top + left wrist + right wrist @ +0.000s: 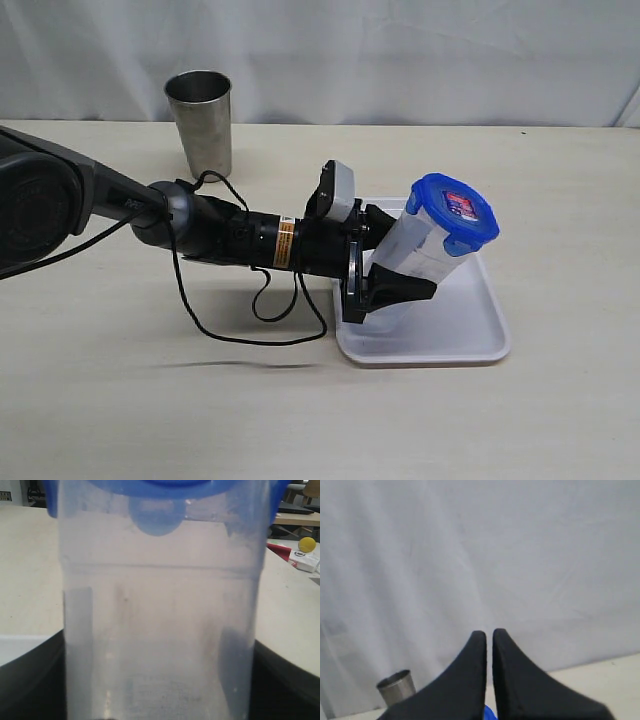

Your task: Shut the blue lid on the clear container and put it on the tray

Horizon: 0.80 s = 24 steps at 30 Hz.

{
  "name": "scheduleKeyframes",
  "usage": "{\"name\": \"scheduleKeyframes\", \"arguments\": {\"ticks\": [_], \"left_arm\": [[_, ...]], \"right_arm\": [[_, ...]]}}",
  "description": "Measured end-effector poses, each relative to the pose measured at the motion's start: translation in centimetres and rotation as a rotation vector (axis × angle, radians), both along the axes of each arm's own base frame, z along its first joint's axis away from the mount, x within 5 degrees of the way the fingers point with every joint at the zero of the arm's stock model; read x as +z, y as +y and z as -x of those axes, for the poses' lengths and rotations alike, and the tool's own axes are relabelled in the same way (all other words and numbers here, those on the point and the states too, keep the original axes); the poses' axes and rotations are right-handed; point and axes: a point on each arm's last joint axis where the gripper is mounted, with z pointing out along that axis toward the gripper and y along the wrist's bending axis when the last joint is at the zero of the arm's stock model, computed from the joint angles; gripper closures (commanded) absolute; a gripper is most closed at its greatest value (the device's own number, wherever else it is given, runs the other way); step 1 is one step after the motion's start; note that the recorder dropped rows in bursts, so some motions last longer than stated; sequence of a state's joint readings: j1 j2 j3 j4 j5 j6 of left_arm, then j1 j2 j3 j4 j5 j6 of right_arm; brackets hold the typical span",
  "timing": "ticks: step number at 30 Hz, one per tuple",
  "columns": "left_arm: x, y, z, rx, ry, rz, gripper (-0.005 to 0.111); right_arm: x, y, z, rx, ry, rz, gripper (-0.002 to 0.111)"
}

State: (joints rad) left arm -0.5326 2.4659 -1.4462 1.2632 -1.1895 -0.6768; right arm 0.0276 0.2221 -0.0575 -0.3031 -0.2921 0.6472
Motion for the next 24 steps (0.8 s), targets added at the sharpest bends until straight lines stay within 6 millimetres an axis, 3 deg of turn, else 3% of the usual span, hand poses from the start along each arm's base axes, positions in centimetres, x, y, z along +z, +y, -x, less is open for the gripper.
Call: {"name": "scheduleKeyframes", "arguments": {"ticks": [6,9,13,19,24], "left_arm": [[0.0,0.0,0.0,-0.001,0.0,0.001,0.107],[0.0,0.0,0.0,-0.001,0.0,0.001,0.107],[0.0,0.0,0.0,-0.001,0.0,0.001,0.107],[0.0,0.0,0.0,0.0,0.001,0.003,0.107],[0.1,0.2,-0.2,0.007,0.002,0.008,0.107]], "right_arm": [[2.0,0.2,-6.2,0.003,0.271,0.025,0.104],[0.9,0.5,-10.2,0.026,0.466,0.086,0.104],[-2.5,1.2,-14.2,0.114,0.684,0.137,0.104],[-5.4,3.3,-17.5,0.354,0.783,0.111,0.104],[-5.0,4.0,-18.1,0.43,0.747,0.091,0.104]]}}
